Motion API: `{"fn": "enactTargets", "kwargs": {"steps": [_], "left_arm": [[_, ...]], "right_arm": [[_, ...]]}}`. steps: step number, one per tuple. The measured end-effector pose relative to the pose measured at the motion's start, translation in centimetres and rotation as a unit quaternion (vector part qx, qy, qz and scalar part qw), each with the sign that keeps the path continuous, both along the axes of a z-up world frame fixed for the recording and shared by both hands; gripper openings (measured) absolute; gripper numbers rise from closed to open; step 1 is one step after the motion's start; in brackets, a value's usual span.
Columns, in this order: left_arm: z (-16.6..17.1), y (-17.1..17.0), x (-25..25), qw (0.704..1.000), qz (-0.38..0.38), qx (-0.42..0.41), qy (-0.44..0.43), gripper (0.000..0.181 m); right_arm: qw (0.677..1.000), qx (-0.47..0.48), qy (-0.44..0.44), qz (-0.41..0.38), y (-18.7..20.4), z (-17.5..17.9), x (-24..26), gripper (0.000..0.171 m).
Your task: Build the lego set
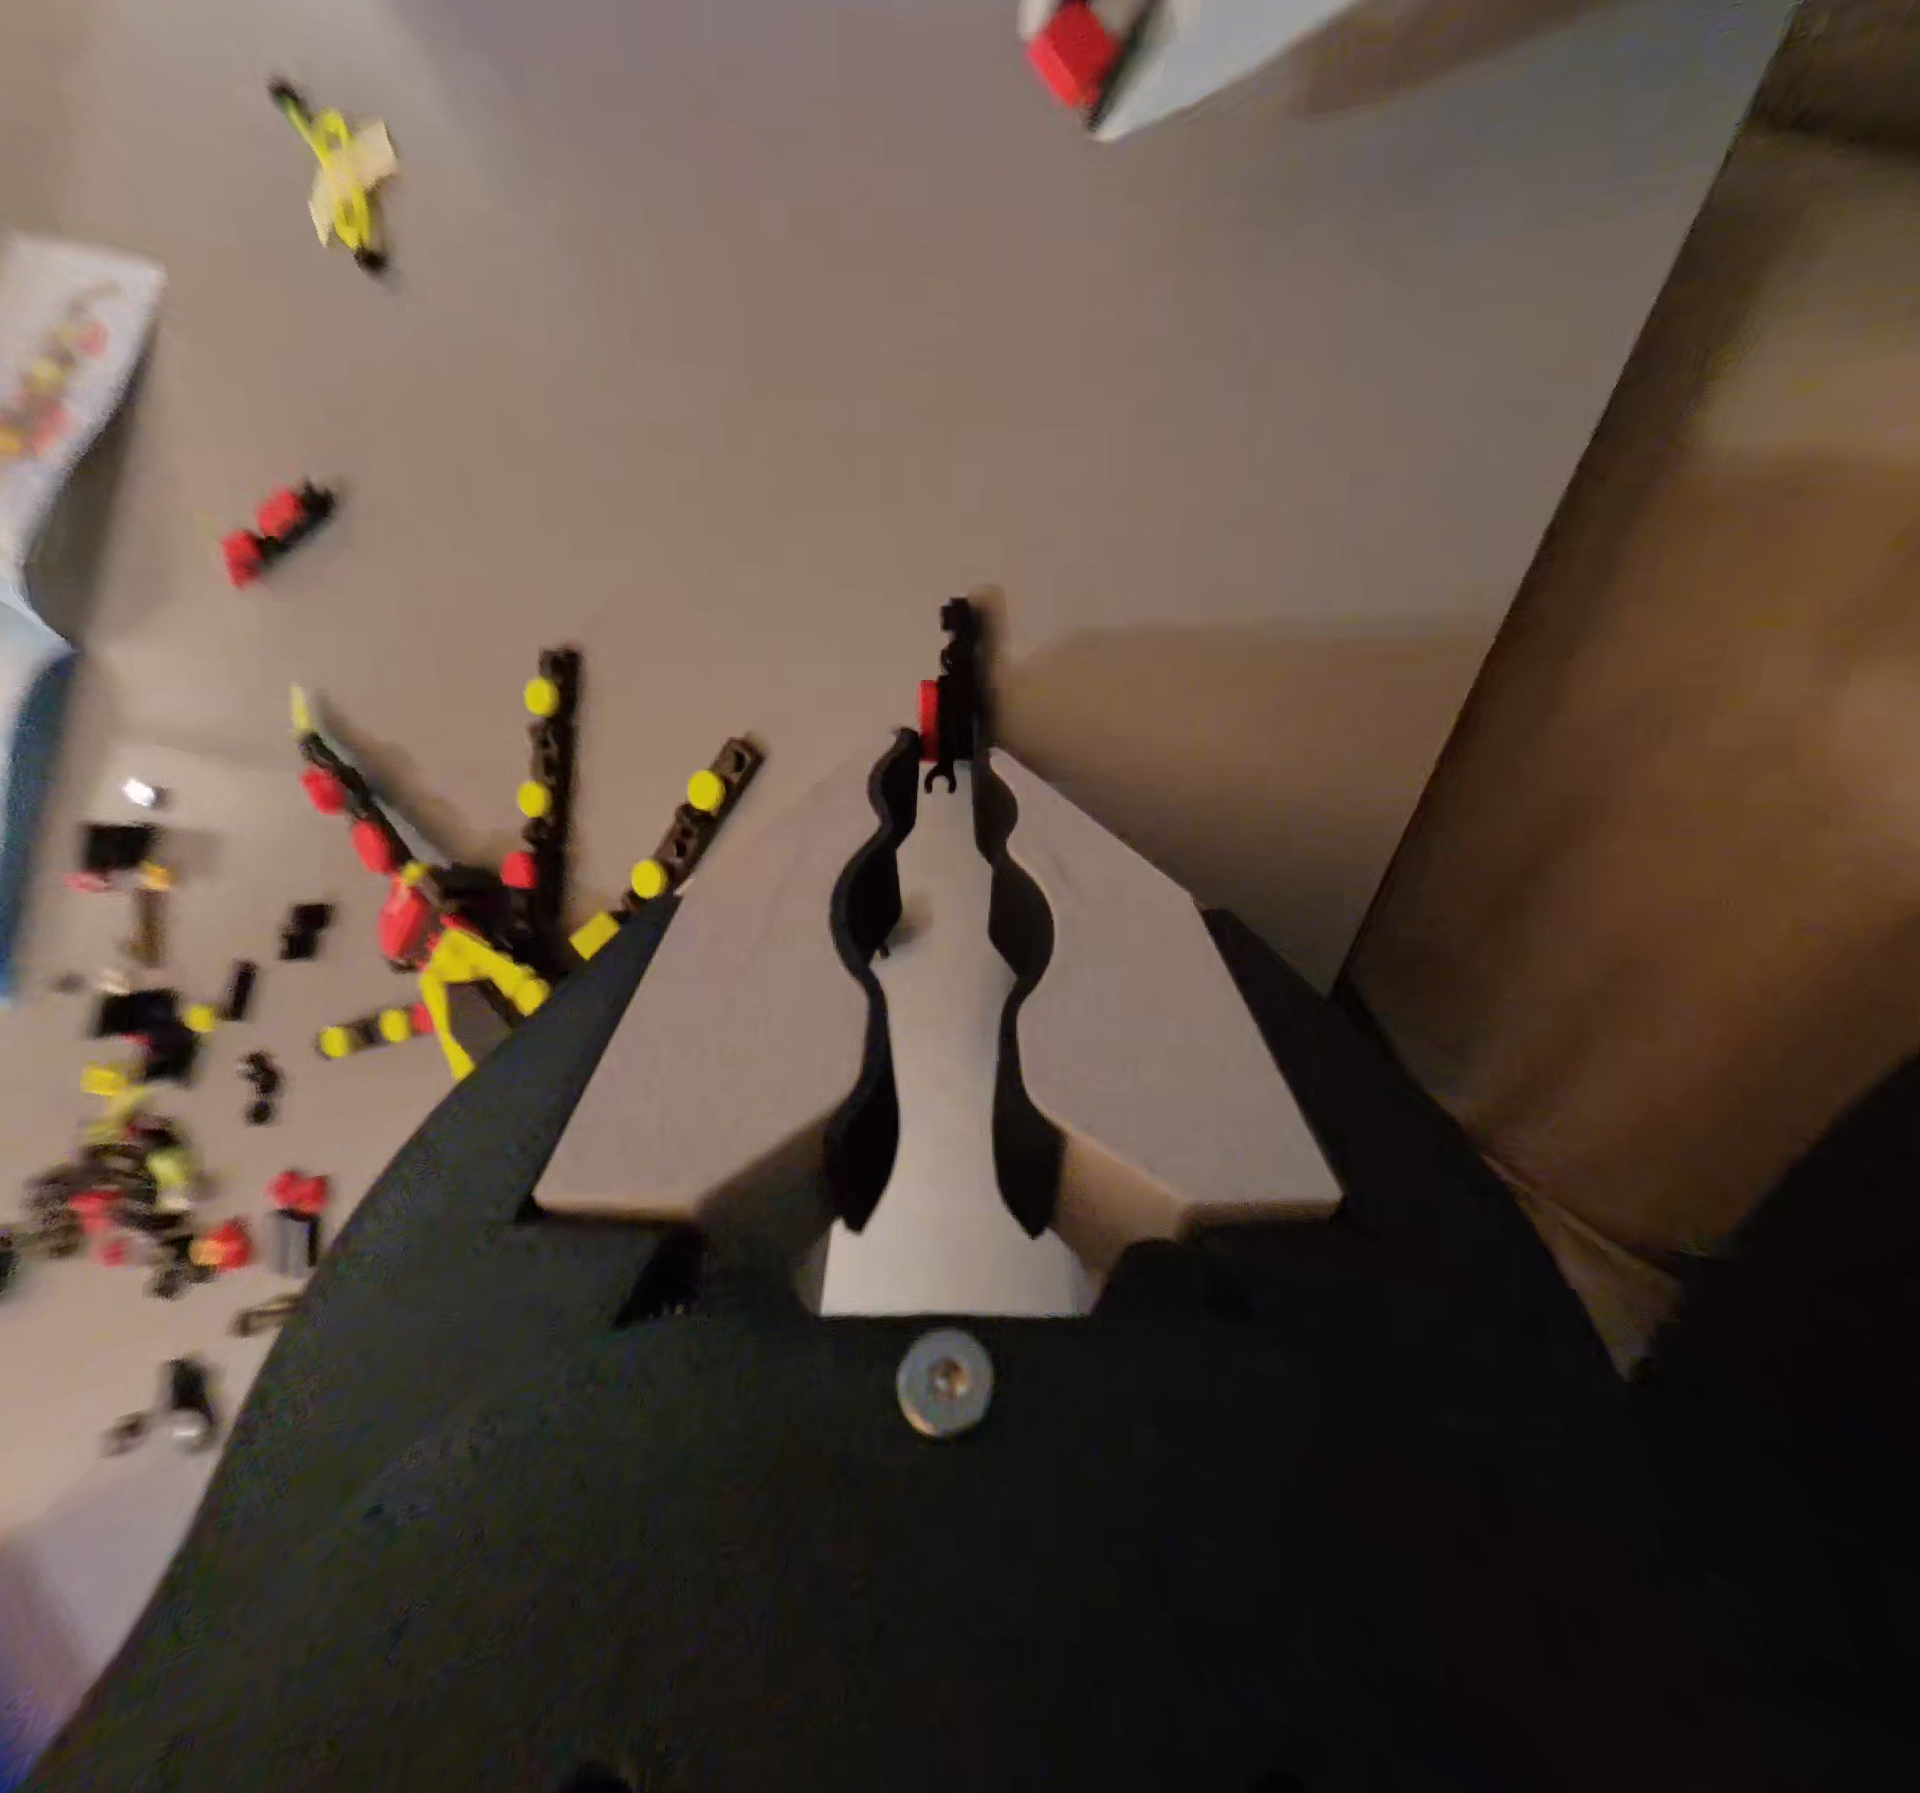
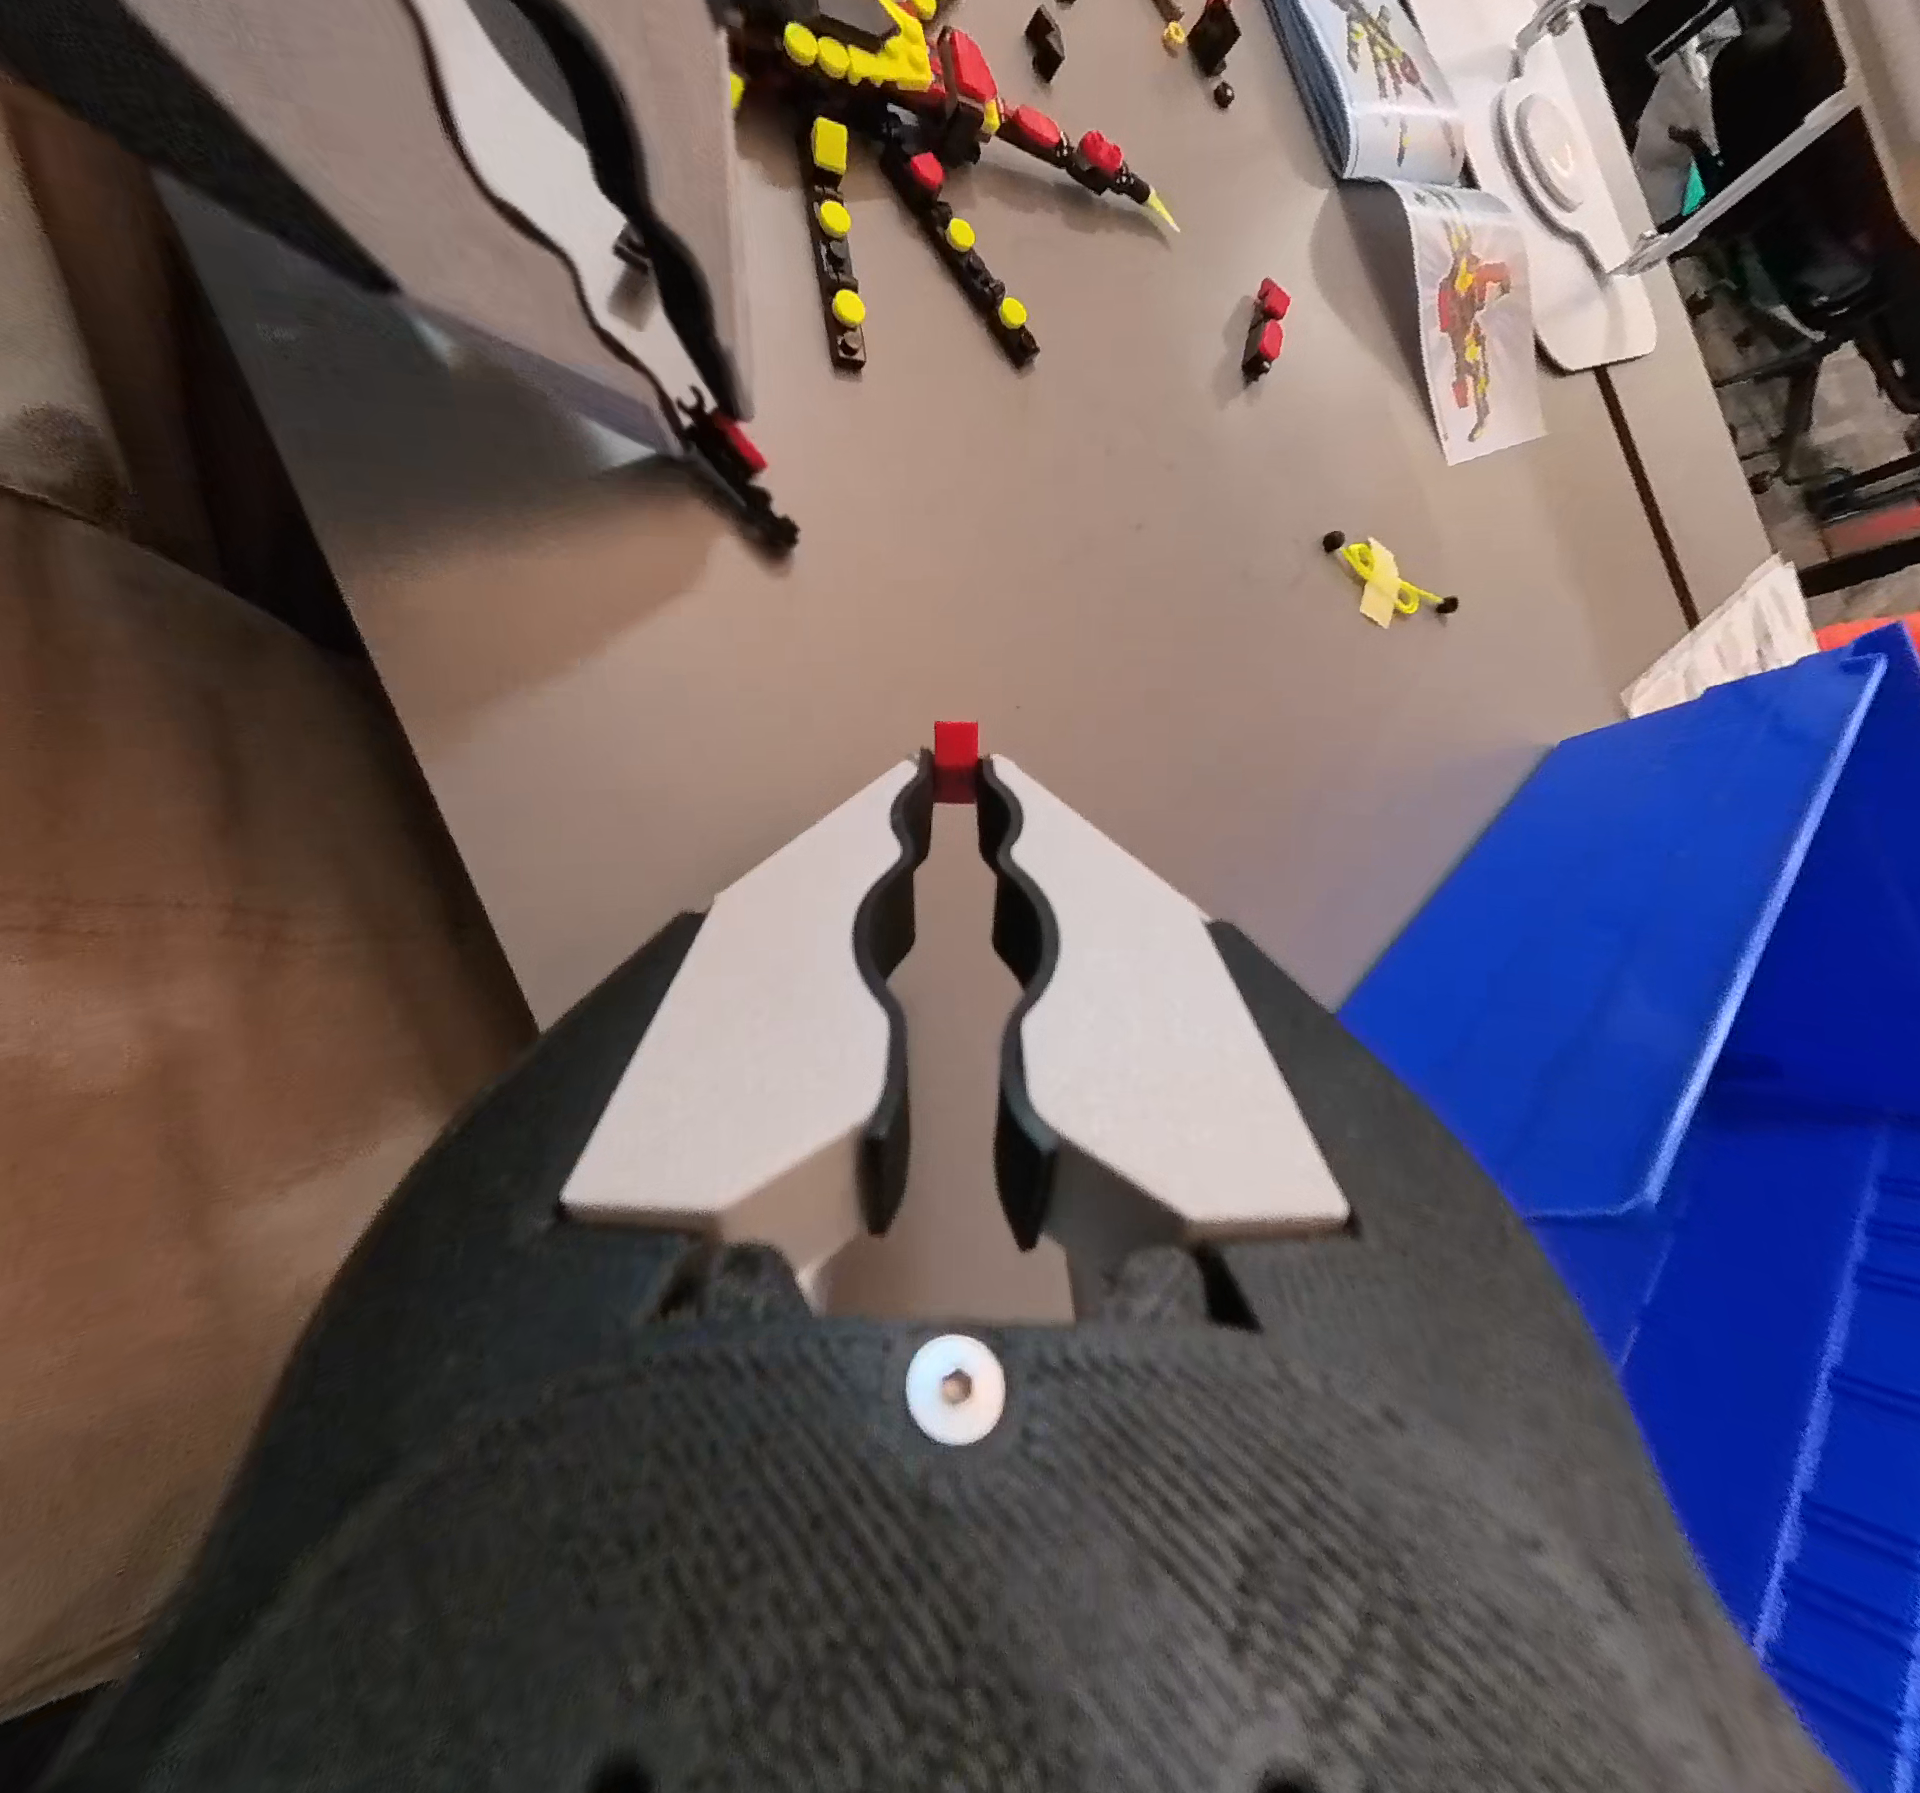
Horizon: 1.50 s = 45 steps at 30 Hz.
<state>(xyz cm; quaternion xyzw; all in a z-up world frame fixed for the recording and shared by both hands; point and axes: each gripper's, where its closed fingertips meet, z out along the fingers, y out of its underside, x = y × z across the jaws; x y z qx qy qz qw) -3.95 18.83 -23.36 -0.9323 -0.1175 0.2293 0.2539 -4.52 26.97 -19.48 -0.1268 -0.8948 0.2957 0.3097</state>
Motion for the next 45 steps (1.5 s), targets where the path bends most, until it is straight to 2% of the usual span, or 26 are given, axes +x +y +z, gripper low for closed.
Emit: {"fn": "enactTargets", "kwargs": {"steps": [3,6,10,15,19,22,24,27,32,36,39,41,45], "left_arm": [[0.1,0.3,0.4,0.996,-0.032,-0.045,0.066,0.009],[0.1,0.4,1.1,0.995,-0.035,-0.058,0.075,0.009],[0.1,1.0,2.6,1.0,-0.024,-0.001,-0.015,0.014],[0.2,1.1,3.0,0.992,0.002,0.064,-0.108,0.034],[0.7,1.2,2.3,0.97,0.061,0.144,-0.186,0.034],[0.0,0.8,1.9,0.967,0.073,0.14,-0.202,0.028],[-0.2,0.8,1.9,0.969,0.069,0.134,-0.196,0.024],[-0.1,1.1,2.1,0.97,0.056,0.132,-0.195,0.008],[0.7,1.2,1.8,0.976,0.035,0.143,-0.161,0.008],[2.1,1.4,1.2,0.978,0.021,0.169,-0.125,0.008],[2.8,1.5,1.2,0.977,0.004,0.183,-0.109,0.008],[3.6,1.7,1.3,0.976,-0.014,0.199,-0.086,0.008],[5.7,2.4,1.9,0.97,-0.099,0.221,0.016,0.008]], "right_arm": [[1.0,0.001,0.0,-0.003,0.1,0.0,0.0,0.006],[1.0,0.004,-0.003,-0.003,0.2,-0.2,-0.1,0.006],[1.0,0.004,-0.008,-0.001,0.2,-0.4,0.0,0.006],[0.998,-0.035,-0.043,0.006,-0.5,-0.5,0.6,0.006],[0.995,-0.062,-0.083,0.009,-0.9,-0.9,1.1,0.006],[0.992,-0.067,-0.106,0.012,-1.3,-1.5,1.4,0.006],[0.99,-0.067,-0.126,0.009,-1.4,-2.3,1.6,0.006],[0.984,-0.068,-0.164,-0.01,-1.0,-3.7,1.5,0.006],[0.972,-0.114,-0.203,-0.04,-0.6,-3.9,0.8,0.008],[0.972,-0.126,-0.195,-0.045,-0.4,-3.5,0.4,0.031],[0.971,-0.179,-0.159,-0.022,-1.5,-0.7,0.2,0.035],[0.956,-0.246,-0.16,-0.011,-2.6,1.7,0.5,0.04],[0.896,-0.372,-0.232,-0.069,-3.5,3.7,0.5,0.048]]}}
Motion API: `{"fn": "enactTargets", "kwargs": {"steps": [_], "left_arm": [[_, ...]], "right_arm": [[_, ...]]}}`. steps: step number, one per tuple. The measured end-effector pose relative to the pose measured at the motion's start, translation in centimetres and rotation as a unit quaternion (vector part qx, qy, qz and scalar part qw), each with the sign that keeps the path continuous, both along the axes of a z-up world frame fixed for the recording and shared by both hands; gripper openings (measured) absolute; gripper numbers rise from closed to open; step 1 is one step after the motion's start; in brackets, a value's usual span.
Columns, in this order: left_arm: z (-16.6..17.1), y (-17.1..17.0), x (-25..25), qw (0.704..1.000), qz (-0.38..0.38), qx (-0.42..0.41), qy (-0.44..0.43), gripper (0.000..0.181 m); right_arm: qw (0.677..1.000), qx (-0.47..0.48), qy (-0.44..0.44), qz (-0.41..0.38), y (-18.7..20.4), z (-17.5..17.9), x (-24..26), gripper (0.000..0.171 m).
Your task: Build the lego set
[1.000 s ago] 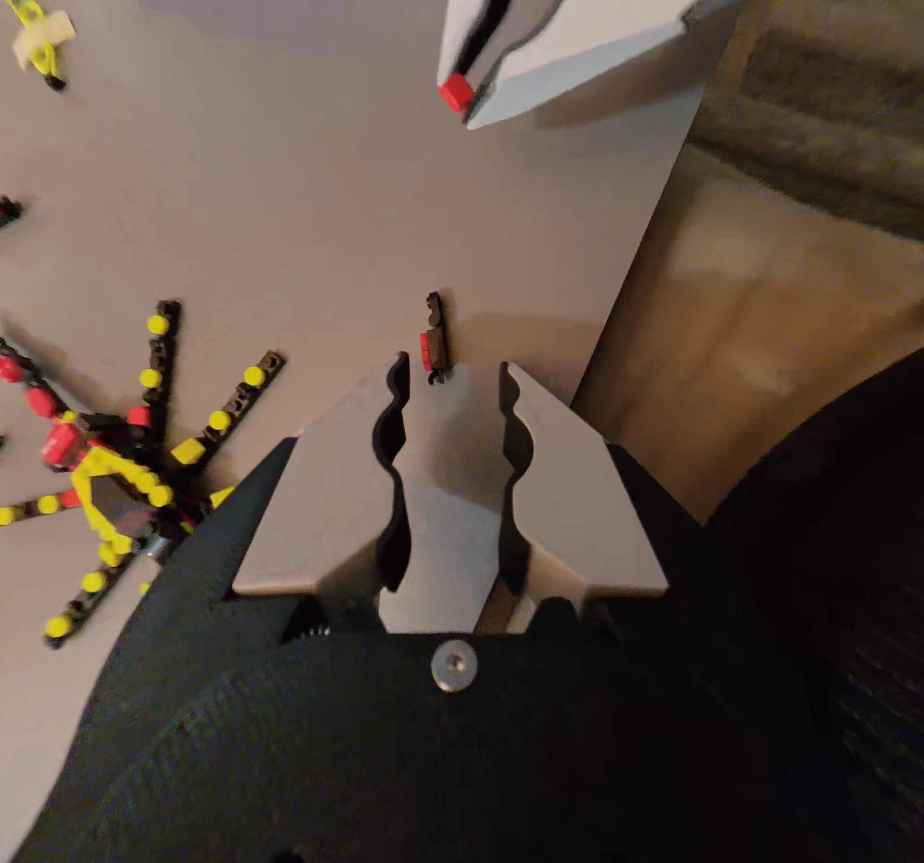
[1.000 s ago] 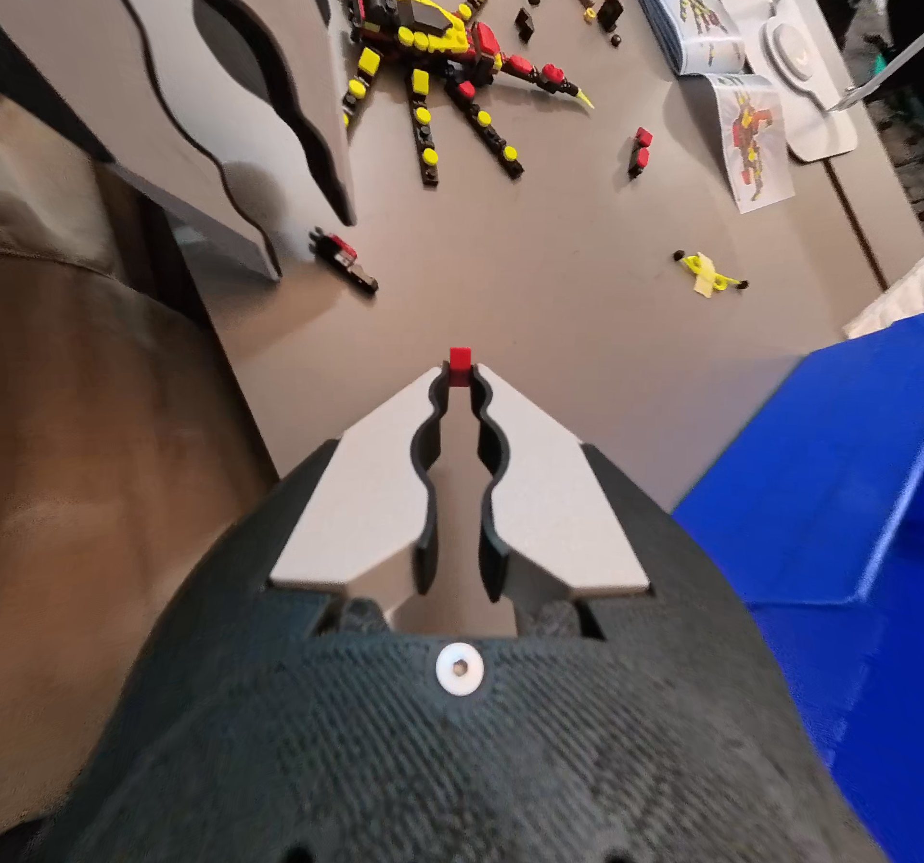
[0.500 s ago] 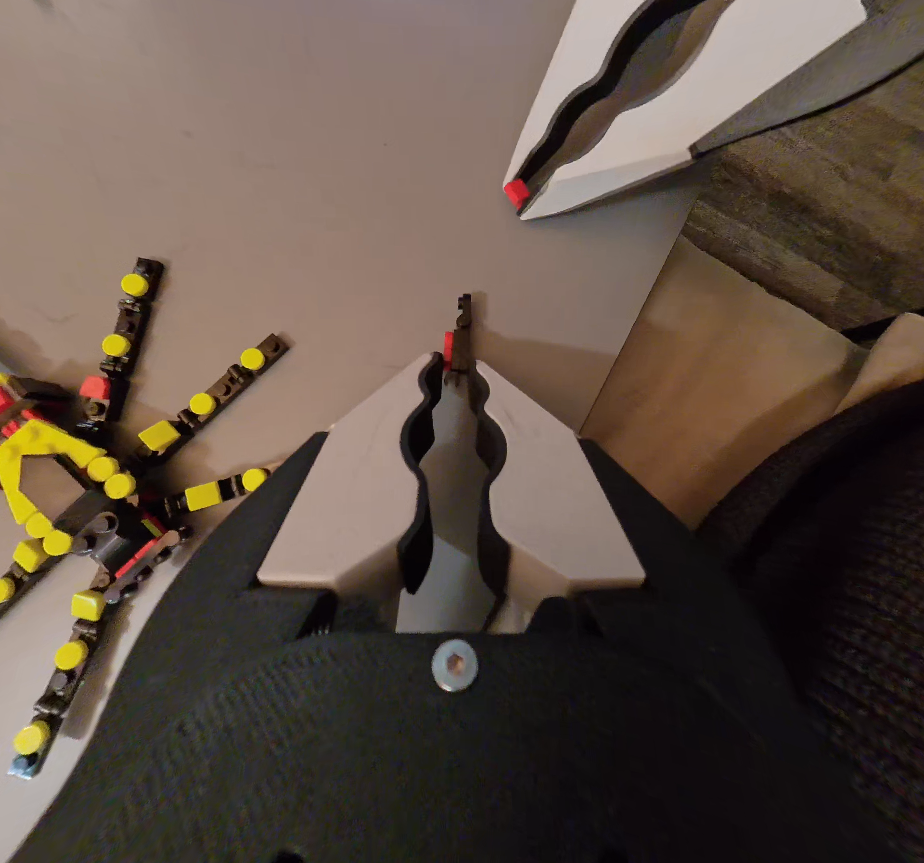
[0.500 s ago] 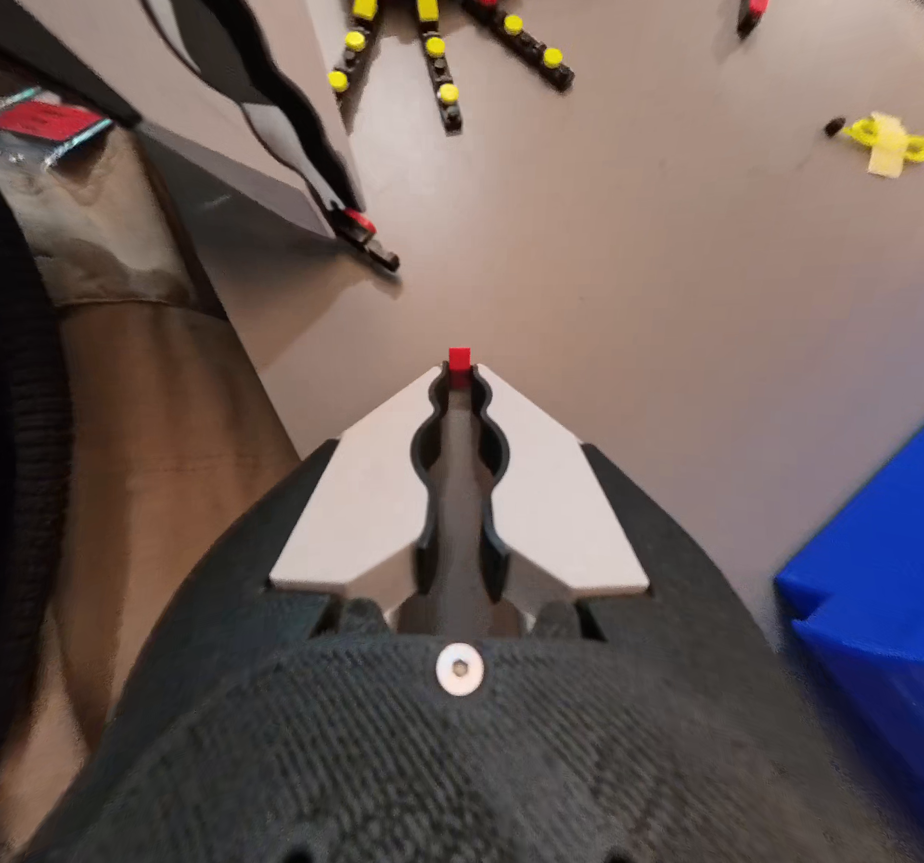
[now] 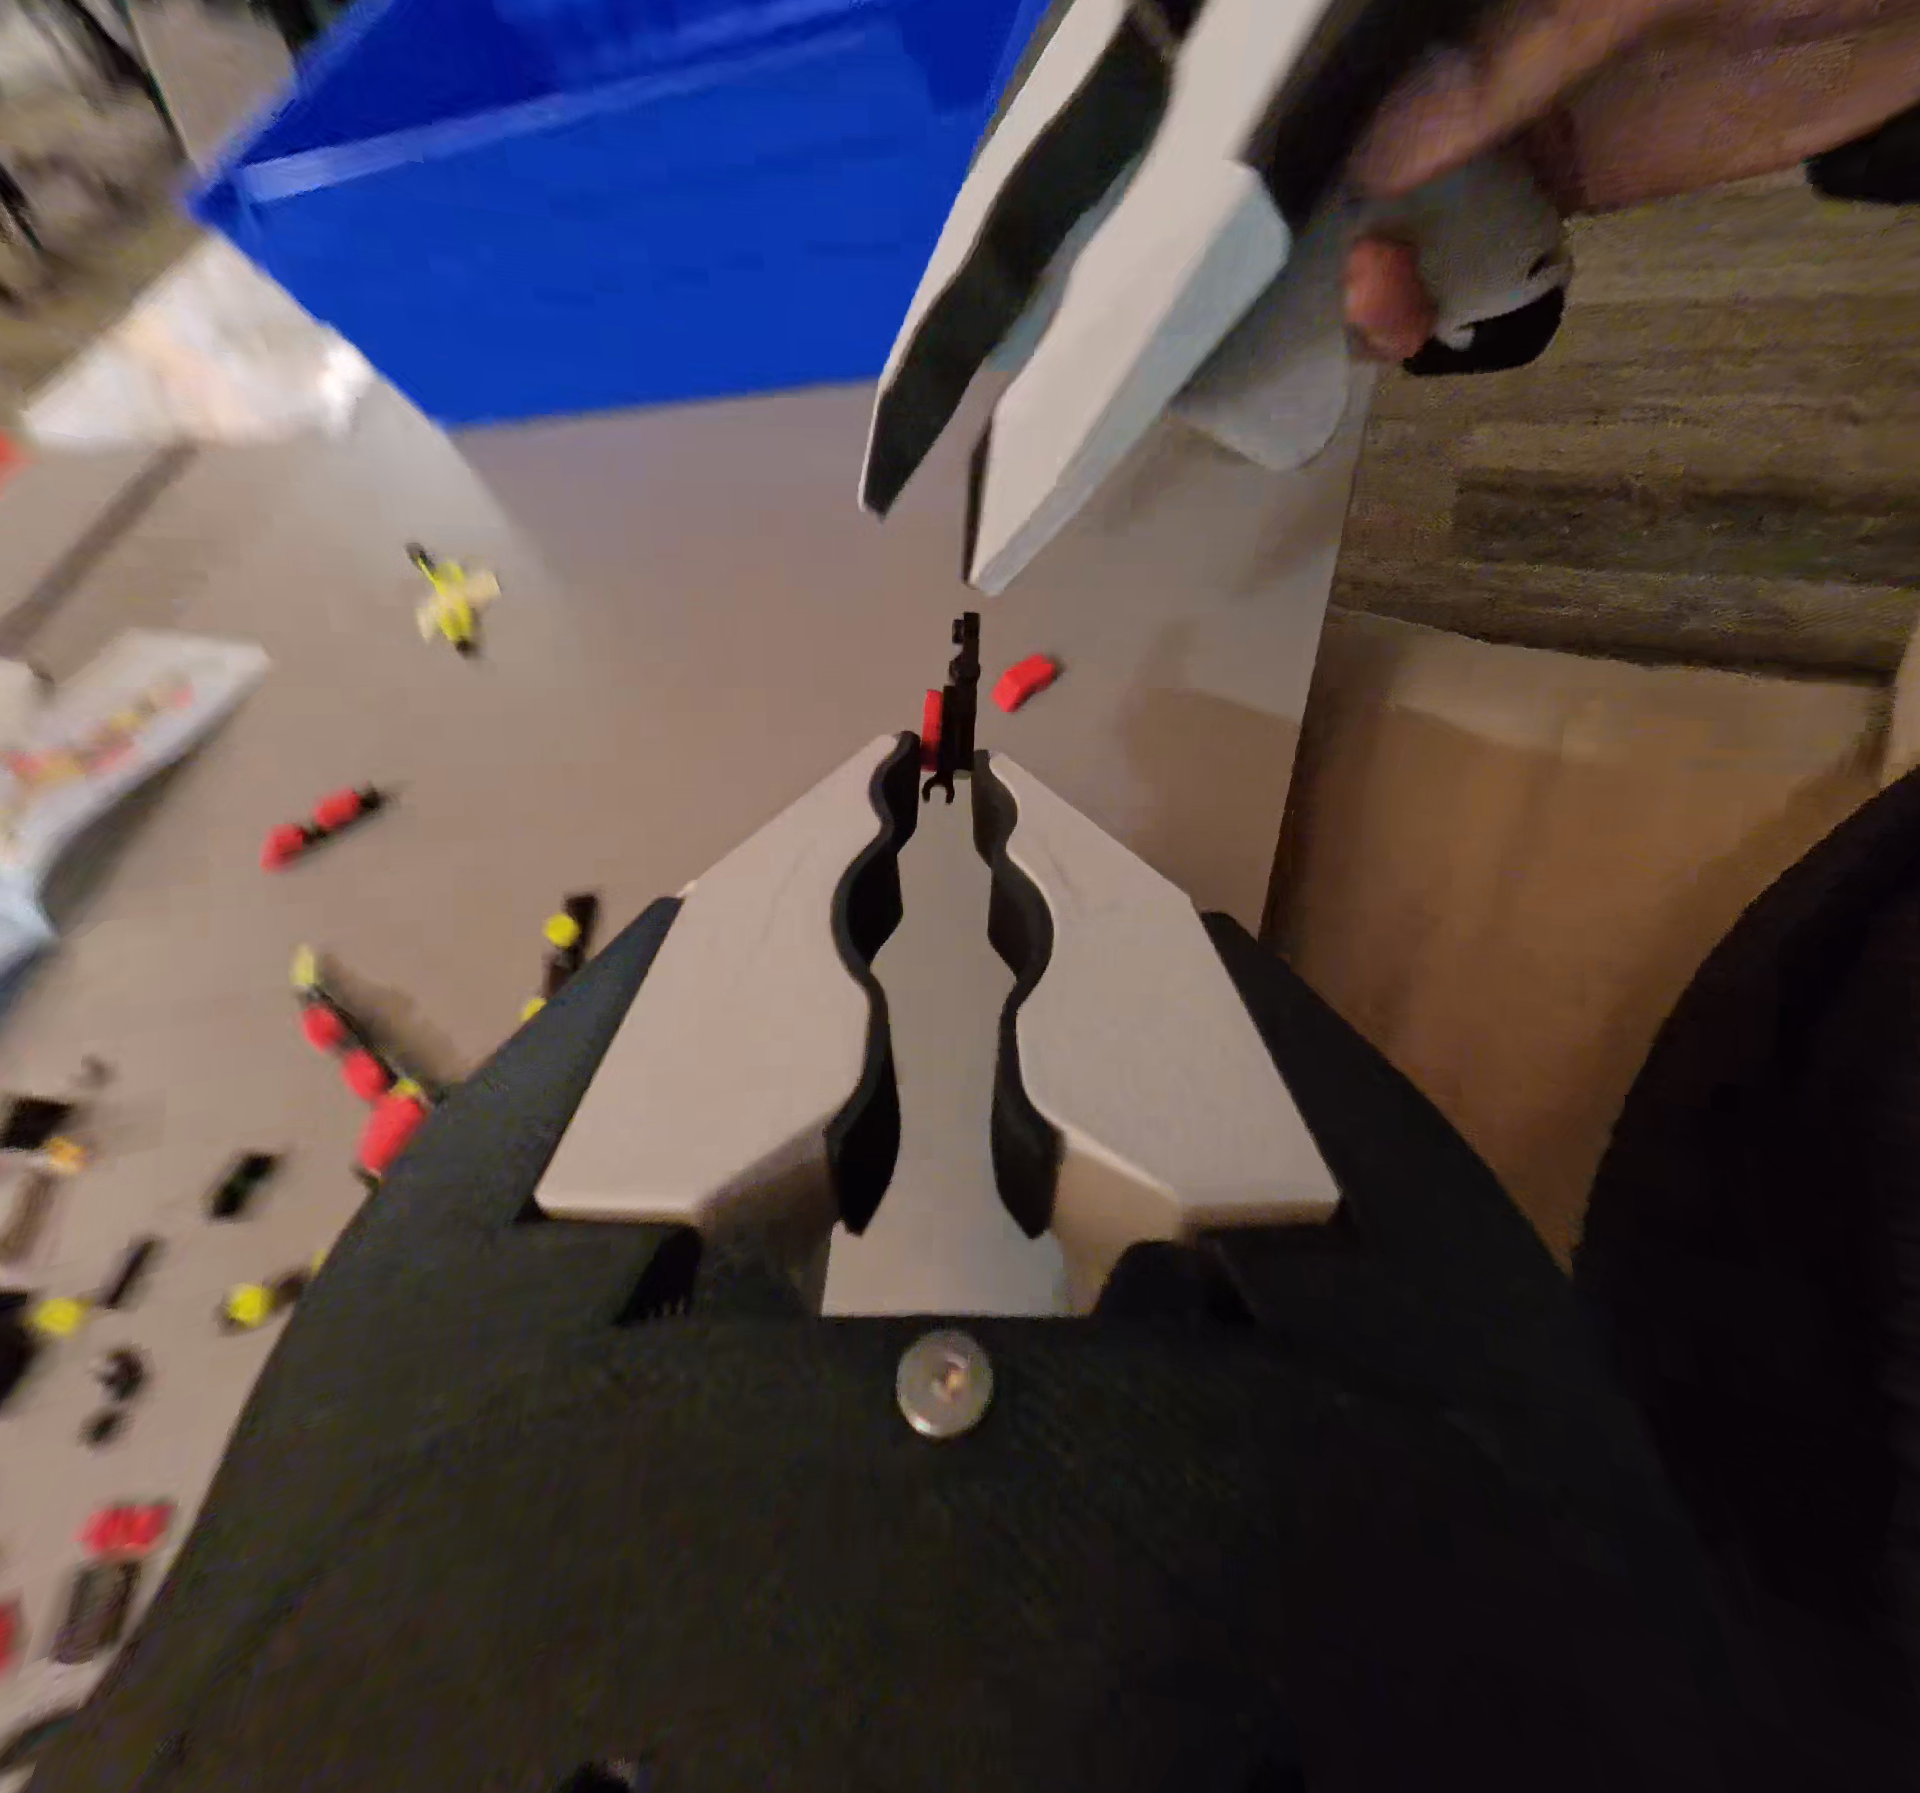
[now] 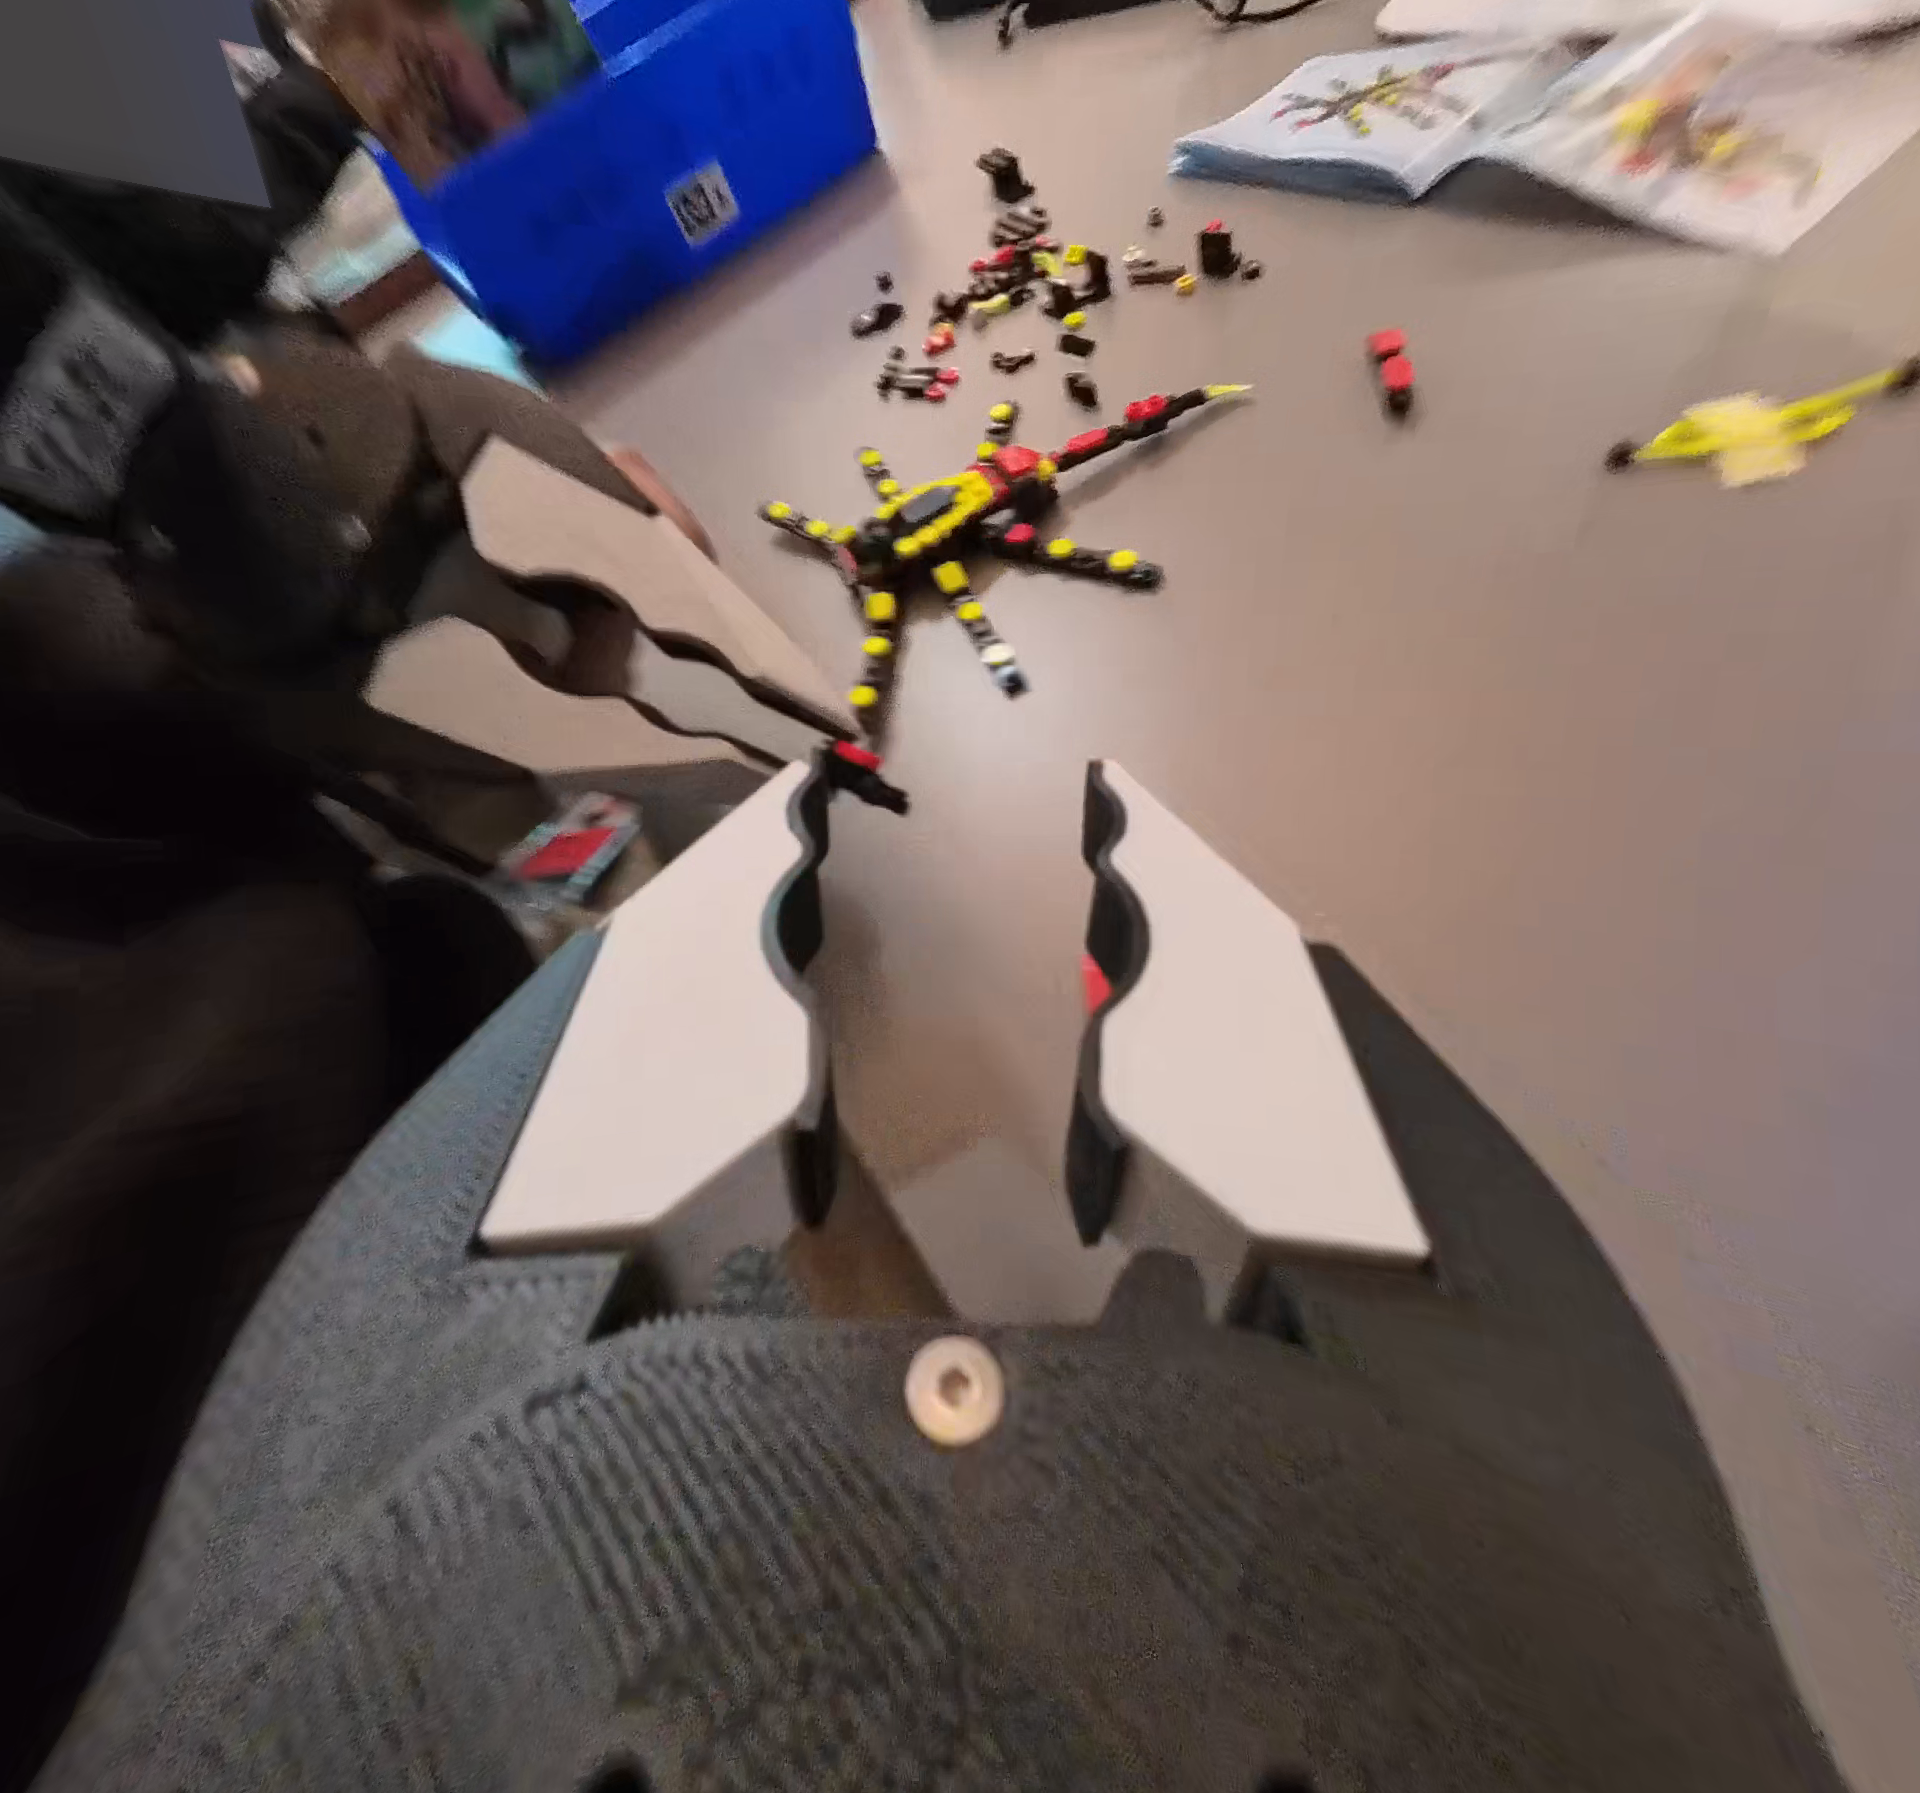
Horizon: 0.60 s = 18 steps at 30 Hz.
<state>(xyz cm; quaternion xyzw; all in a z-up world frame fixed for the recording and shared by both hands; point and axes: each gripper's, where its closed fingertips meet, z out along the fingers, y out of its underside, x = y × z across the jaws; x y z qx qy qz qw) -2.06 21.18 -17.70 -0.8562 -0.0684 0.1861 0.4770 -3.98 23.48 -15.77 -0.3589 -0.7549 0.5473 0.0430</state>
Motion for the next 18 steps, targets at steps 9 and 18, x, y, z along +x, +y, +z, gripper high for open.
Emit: {"fn": "enactTargets", "kwargs": {"steps": [9,18], "left_arm": [[0.5,0.5,0.8,0.991,-0.025,-0.026,0.132,0.008],[1.9,0.3,0.6,0.99,-0.013,0.001,0.143,0.008]], "right_arm": [[0.97,-0.174,-0.16,0.058,-1.5,0.3,2.3,0.0],[0.979,-0.161,-0.123,0.039,-1.0,0.7,1.6,0.029]]}}
